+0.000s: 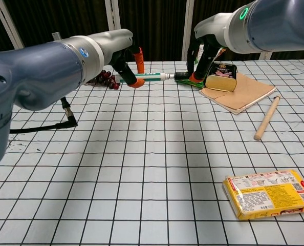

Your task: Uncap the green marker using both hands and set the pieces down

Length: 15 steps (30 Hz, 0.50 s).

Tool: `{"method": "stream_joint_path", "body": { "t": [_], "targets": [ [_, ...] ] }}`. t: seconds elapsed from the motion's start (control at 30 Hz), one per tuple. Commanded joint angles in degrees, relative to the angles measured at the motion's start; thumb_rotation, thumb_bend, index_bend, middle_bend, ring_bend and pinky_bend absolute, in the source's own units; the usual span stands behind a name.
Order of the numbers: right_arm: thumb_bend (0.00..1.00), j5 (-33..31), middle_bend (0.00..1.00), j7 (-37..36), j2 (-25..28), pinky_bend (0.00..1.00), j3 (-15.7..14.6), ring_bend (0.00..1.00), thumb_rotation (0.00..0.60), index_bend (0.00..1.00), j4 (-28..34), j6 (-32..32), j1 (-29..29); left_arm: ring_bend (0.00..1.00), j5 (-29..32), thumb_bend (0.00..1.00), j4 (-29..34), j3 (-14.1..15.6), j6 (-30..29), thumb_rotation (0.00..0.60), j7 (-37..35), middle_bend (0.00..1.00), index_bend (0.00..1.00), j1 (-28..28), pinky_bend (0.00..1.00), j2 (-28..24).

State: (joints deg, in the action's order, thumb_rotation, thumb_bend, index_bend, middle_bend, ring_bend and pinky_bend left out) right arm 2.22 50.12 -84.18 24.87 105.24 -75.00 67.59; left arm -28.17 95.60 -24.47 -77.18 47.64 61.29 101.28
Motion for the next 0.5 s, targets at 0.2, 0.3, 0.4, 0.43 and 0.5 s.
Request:
{"method": "stream_joint_path", "body": {
  "t": [0.2, 0.3, 0.4, 0.43, 0.5],
  "targets": [
    [0.40, -0.49, 0.00, -0.46, 0.98, 0.00, -1.10, 0.01, 0.600, 0.66, -0.48, 0.83, -1.58, 0.00, -0.03, 0.66, 0.33, 1.29, 0.36, 0.600, -0.61, 0.09, 0.65, -1.44, 0.00, -1.07],
    [0.39, -0.45, 0.00, -1.69, 1.11, 0.00, -1.44, 0.01, 0.600, 0.66, -1.46, 2.40, -2.63, 0.00, -0.11, 0.66, -0.22, 2.13, 1.07, 0.600, -1.73, 0.09, 0.65, -2.57, 0.00, -1.61],
    [0.40, -0.61, 0.00, -2.94, 0.94, 0.00, -1.71, 0.01, 0.600, 0.66, -3.10, 4.36, -3.49, 0.00, -0.07, 0.66, -1.64, 3.34, 2.51, 0.600, -3.47, 0.09, 0.65, -4.03, 0.00, -1.95],
    [0.40, -0.45, 0.00, -3.29, 0.75, 0.00, -1.86, 0.01, 0.600, 0.66, -3.65, 4.87, -3.69, 0.00, 0.09, 0.66, -2.26, 3.78, 3.19, 0.600, -3.96, 0.09, 0.65, -4.45, 0.00, -1.98],
    [0.40, -0.10, 0.00, -4.20, 0.07, 0.00, -2.23, 0.01, 0.600, 0.66, -4.97, 6.10, -4.11, 0.00, 0.34, 0.66, -4.40, 4.58, 5.02, 0.600, -5.49, 0.08, 0.65, -5.28, 0.00, -1.64]
  ]
}}
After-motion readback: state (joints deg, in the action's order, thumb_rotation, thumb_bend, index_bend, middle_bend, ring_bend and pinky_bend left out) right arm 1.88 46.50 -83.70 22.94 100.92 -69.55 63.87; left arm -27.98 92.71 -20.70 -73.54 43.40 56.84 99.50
